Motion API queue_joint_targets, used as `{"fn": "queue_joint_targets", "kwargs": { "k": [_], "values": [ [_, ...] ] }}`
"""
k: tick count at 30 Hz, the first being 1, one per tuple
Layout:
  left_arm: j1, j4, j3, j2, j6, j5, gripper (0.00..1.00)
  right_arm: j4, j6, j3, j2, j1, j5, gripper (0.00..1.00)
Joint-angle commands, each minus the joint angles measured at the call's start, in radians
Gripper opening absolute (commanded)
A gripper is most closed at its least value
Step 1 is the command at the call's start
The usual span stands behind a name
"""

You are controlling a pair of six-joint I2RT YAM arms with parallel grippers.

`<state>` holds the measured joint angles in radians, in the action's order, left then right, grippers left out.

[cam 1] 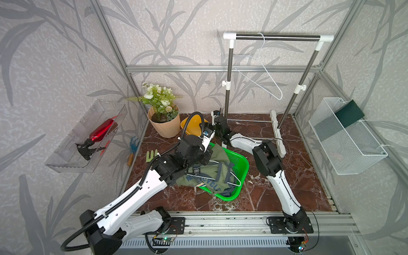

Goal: Remove the clothespins securing tank tops to the hanger
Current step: Place the clothespin in the storage box.

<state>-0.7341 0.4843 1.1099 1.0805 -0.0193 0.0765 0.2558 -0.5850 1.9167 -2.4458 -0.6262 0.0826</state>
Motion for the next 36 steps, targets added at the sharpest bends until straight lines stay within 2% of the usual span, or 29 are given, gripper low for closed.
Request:
{"fn": "queue_joint_targets", "kwargs": {
  "k": [1,5,10,16,19,23,25,28,29,31,36],
  "values": [
    [0.008,-0.022,-0.007,0.0,-0.007,-0.006,0.0,-0.047,0.028,-0.033,0.061,0.01,-0.01,0.99],
    [0.013,-0.018,0.012,0.02,0.003,-0.009,0.0,0.013,0.013,-0.175,0.179,0.049,0.037,0.99],
    [0.013,0.001,0.07,0.05,0.028,-0.008,0.0,0.126,0.042,-0.461,0.428,0.1,0.156,0.98],
    [0.012,0.059,0.18,0.136,0.063,-0.011,0.0,0.04,0.201,-0.802,0.851,0.105,0.297,0.81],
    [0.009,0.065,0.224,0.166,0.067,-0.024,0.0,-0.06,0.262,-0.904,1.031,0.096,0.366,0.66],
    [-0.013,0.103,0.313,0.219,0.086,-0.01,0.0,-0.084,0.273,-1.054,1.234,0.088,0.462,0.62],
    [-0.032,0.111,0.344,0.237,0.094,-0.004,0.0,-0.083,0.258,-1.107,1.303,0.086,0.498,0.65],
    [-0.056,0.13,0.389,0.267,0.108,0.011,0.0,-0.115,0.258,-1.144,1.341,0.071,0.538,0.79],
    [-0.067,0.139,0.404,0.277,0.116,0.02,0.0,-0.139,0.276,-1.149,1.344,0.058,0.528,0.8],
    [-0.081,0.155,0.43,0.291,0.118,0.028,0.0,-0.145,0.298,-1.166,1.347,0.037,0.527,0.78],
    [-0.116,0.177,0.468,0.306,0.117,0.055,0.0,-0.088,0.285,-1.217,1.349,0.024,0.551,0.65]
  ]
}}
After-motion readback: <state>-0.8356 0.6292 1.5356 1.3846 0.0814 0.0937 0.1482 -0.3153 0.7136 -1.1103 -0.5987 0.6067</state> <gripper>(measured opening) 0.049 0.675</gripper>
